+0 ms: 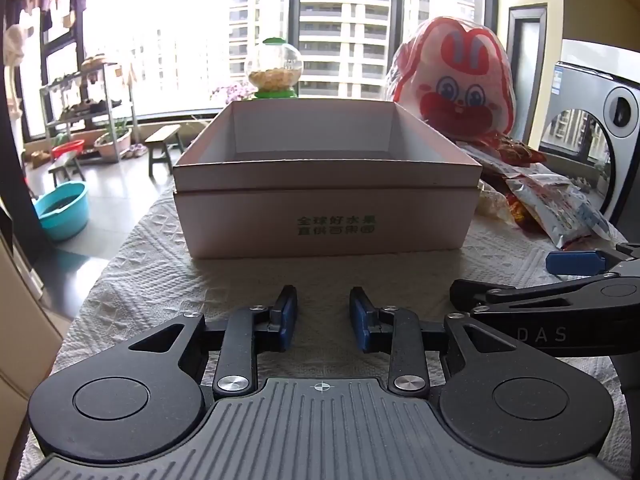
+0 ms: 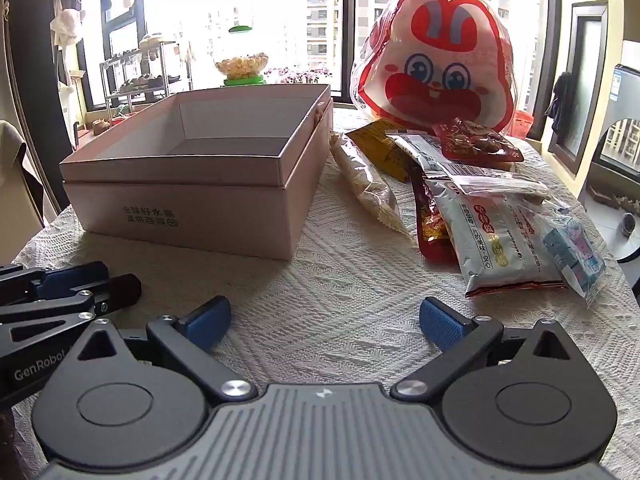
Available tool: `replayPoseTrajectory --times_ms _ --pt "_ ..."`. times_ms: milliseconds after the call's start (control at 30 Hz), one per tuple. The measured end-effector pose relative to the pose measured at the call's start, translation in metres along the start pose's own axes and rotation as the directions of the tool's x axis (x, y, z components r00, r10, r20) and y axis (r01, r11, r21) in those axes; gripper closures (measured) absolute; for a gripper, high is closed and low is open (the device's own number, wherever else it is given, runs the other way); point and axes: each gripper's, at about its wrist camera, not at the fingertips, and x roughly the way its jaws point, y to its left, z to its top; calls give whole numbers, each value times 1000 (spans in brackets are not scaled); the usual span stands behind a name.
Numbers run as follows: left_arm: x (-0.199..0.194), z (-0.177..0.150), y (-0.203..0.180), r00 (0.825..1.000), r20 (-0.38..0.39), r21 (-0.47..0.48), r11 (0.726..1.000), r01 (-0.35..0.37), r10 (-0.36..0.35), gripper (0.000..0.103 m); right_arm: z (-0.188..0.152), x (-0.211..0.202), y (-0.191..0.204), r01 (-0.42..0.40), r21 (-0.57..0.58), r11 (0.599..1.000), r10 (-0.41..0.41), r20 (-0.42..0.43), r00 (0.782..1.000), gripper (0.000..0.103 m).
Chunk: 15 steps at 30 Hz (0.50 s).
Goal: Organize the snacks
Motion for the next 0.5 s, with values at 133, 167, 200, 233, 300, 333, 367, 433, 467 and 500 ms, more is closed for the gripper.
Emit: replayPoseTrajectory --times_ms 133,167,200,233,300,333,367,433,467,500 --pt "3 0 -3 1000 0 1 1000 -1 1 69 0 0 0 0 0 1000 0 0 1000 2" --pt "3 0 -4 1000 0 0 1000 0 0 69 0 0 0 0 0 1000 0 0 1000 2" --pt "3 0 -4 1000 0 1 1000 -1 1 69 0 0 0 0 0 1000 0 0 1000 2" --pt "3 0 -4 1000 0 1 1000 -1 1 69 0 0 0 0 0 1000 0 0 1000 2" --pt "3 0 -4 1000 0 1 1000 -1 1 69 0 0 0 0 0 1000 0 0 1000 2" --pt "3 0 -4 1000 0 1 1000 -1 1 69 0 0 0 0 0 1000 0 0 1000 2" --pt "3 0 -4 1000 0 1 1000 -1 1 69 0 0 0 0 0 1000 0 0 1000 2" --pt "3 0 -4 1000 0 1 1000 -1 1 69 0 0 0 0 0 1000 0 0 1000 2" --pt "3 0 -5 1000 0 0 1000 -1 1 69 0 0 0 0 0 1000 0 0 1000 2" --pt "3 0 -4 1000 0 1 1000 -1 1 69 0 0 0 0 0 1000 0 0 1000 2"
